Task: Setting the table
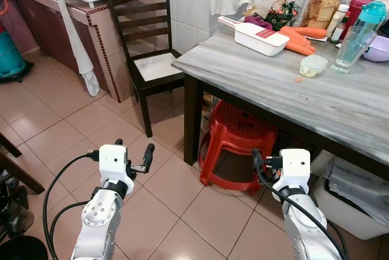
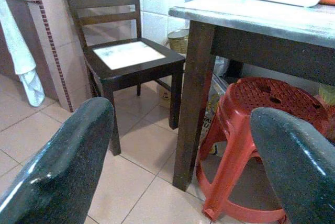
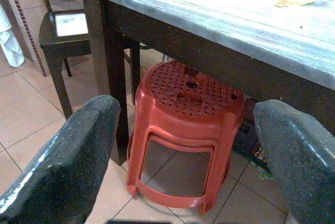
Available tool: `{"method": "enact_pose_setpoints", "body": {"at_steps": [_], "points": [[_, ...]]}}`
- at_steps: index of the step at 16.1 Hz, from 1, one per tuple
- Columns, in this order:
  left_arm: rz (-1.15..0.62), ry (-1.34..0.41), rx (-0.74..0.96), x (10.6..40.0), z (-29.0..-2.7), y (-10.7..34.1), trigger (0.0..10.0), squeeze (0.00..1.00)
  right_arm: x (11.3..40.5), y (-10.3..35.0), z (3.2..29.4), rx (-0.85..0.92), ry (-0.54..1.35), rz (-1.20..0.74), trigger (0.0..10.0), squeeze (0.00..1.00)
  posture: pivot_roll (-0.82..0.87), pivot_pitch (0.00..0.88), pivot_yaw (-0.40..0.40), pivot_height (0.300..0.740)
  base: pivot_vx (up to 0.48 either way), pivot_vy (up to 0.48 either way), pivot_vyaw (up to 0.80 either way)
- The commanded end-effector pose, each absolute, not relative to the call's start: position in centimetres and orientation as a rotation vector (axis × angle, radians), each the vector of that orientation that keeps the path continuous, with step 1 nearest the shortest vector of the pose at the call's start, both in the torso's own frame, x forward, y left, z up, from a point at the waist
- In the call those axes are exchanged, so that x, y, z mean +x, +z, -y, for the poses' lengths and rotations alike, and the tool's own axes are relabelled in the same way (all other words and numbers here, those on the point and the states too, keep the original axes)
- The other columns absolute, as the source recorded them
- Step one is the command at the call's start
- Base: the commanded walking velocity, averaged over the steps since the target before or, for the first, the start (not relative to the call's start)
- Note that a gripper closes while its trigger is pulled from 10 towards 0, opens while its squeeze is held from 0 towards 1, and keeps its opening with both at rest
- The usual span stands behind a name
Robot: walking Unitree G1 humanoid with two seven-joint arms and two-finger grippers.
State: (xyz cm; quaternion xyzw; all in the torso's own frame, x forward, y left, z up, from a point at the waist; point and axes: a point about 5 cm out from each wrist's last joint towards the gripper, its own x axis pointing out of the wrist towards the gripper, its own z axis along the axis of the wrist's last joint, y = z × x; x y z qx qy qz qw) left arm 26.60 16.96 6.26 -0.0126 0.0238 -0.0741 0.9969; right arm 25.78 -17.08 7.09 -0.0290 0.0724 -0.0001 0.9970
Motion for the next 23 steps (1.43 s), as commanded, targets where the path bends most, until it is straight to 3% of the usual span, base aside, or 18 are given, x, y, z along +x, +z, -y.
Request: {"method": "enact_pose_setpoints", "body": {"at_steps": [1, 4, 12, 16, 23], "points": [[-0.113, -0.145, -0.028, 26.3, -17.7, 5.2, 10.0, 0.0, 23.9, 6.4, 16.2, 0.08, -0.024, -0.183, 10.0, 0.0, -0.04, 0.0, 0.044, 0.74, 0.0, 0.0, 0.0], [-0.122, -0.157, -0.01, 29.2, -16.1, 4.9, 10.0, 0.0, 26.5, 5.6, 15.9, 0.086, -0.023, -0.194, 10.0, 0.0, -0.04, 0.0, 0.032, 0.74, 0.0, 0.0, 0.0], [-0.061, -0.137, -0.027, 30.0, -16.4, 6.0, 10.0, 0.0, 26.5, 6.5, 16.3, 0.04, -0.037, -0.14, 10.0, 0.0, -0.05, 0.0, 0.039, 0.74, 0.0, 0.0, 0.0], [-0.003, -0.119, -0.013, 28.0, -17.8, 6.4, 10.0, 0.0, 25.4, 8.6, 17.3, -0.041, -0.017, -0.056, 10.0, 0.0, -0.06, 0.0, 0.027, 0.74, 0.0, 0.0, 0.0], [-0.055, -0.089, 0.005, 25.6, -19.6, 5.2, 10.0, 0.0, 23.5, 10.8, 18.4, -0.129, -0.032, 0.009, 10.0, 0.0, -0.05, 0.0, 0.01, 0.74, 0.0, 0.0, 0.0]]}}
